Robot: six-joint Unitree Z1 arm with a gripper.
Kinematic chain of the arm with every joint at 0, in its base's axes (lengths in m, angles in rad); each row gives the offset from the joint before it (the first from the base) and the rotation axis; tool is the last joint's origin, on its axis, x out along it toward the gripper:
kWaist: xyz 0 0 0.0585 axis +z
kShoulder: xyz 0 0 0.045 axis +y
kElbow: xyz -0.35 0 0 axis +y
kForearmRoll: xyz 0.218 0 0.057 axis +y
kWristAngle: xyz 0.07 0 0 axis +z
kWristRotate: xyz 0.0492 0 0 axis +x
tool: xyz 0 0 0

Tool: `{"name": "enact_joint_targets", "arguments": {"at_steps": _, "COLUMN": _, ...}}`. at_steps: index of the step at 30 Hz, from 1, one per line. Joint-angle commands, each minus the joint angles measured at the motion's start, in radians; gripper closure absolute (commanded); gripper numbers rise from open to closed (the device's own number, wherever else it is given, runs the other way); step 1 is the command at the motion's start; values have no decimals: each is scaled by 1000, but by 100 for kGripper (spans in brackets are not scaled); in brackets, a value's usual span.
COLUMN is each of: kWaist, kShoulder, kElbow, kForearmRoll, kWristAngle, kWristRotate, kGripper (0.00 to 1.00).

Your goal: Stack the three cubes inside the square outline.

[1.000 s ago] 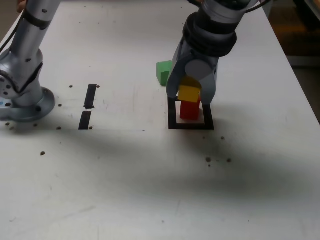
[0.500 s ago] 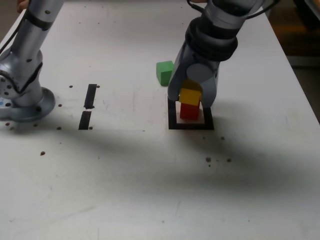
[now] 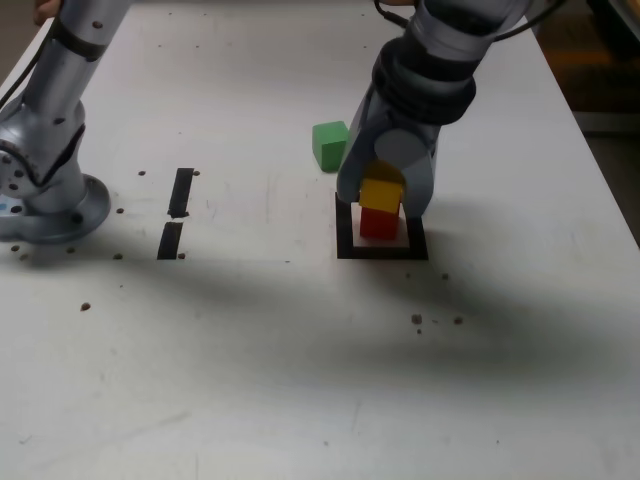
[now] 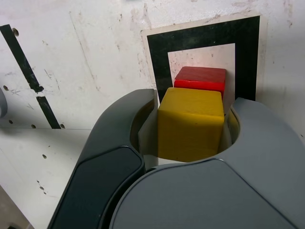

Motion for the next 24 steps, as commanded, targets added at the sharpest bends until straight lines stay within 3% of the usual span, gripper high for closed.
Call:
{"name": "enact_joint_targets", "arguments": {"at_steps": 1, "kWaist": 3, "kShoulder": 8, "kElbow": 2, "kForearmRoll": 0, "kWristAngle": -2, "kWristRotate": 3, "kGripper": 64}}
{"name": "enact_joint_targets", "arguments": {"at_steps": 6, "kWaist": 7, "kShoulder": 8, "kElbow": 3, "kForearmRoll": 3, "kWristAngle": 0, "kWristRotate": 6, "kGripper": 46}}
{"name": "enact_joint_targets", "arguments": {"at_steps": 12, "kWaist": 8, "kShoulder": -11, "kElbow": 2, "kForearmRoll": 12, "kWristAngle": 7, "kWristRotate": 1, "kGripper": 3}}
{"name": "enact_joint_targets", "arguments": {"at_steps": 18, "kWaist": 8, "kShoulder": -104, "kElbow": 19, "kForearmRoll": 49, "kWristAngle": 24, "kWristRotate": -24, "kGripper": 0}}
{"name": "enact_joint_targets", "arguments": {"at_steps": 24, "kWaist": 10, "kShoulder": -309, "kElbow": 91, "kForearmRoll": 74, "kWristAngle": 45, "kWristRotate": -34, "kGripper": 0}}
